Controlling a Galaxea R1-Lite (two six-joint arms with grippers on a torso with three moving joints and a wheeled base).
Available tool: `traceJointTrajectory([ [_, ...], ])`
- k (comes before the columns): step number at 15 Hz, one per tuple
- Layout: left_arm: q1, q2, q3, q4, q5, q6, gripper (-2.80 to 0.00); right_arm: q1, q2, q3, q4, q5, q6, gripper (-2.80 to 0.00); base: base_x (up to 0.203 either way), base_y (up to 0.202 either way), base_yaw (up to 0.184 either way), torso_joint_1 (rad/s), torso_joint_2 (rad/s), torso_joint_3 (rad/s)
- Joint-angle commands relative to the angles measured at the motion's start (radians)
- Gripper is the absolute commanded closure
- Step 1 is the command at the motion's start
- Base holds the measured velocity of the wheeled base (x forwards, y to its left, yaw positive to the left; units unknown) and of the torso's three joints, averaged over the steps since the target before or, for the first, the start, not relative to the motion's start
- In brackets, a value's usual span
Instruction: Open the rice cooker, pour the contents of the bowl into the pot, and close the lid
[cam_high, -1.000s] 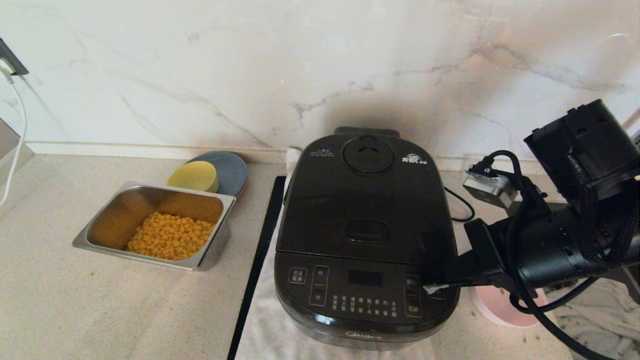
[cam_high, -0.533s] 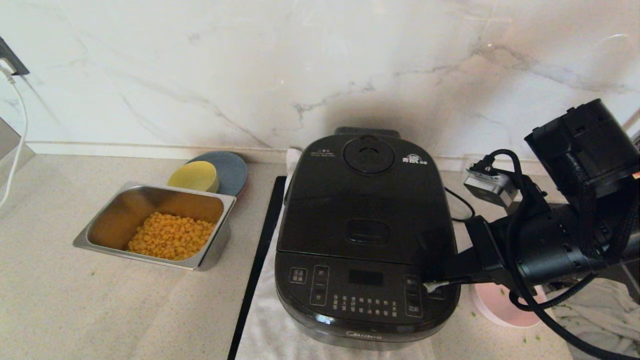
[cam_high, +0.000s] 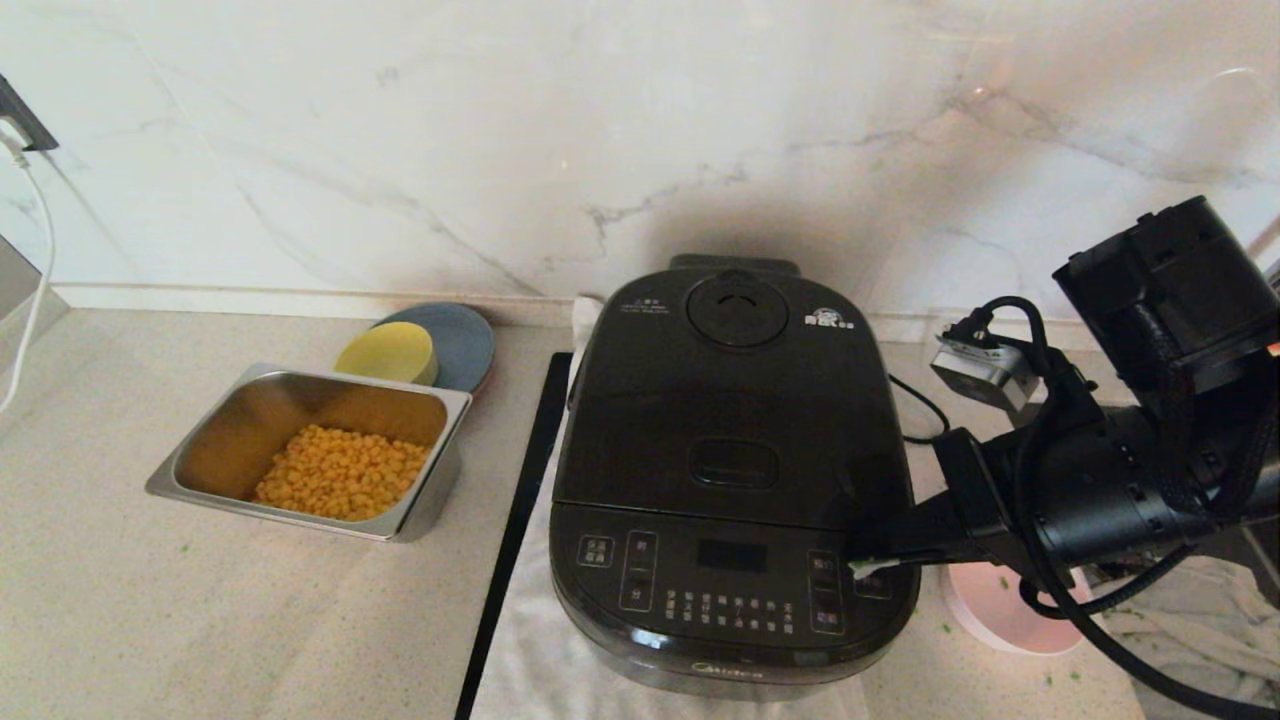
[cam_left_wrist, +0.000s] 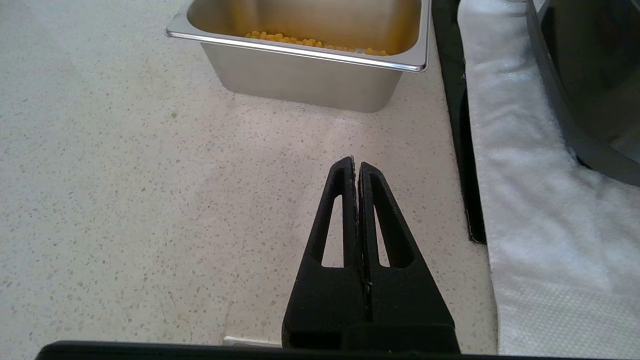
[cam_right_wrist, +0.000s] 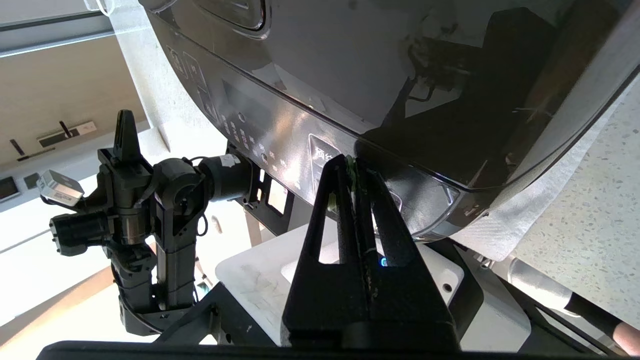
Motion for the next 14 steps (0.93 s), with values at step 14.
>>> traceJointTrajectory([
  [14, 0.0, -0.001, 0.008, 0.0, 0.0, 0.0, 0.0, -0.027, -0.26, -0.129, 0.04, -0.315, -0.022, 0.0, 0.0, 0.0, 0.0, 0.0, 0.0, 0.0],
])
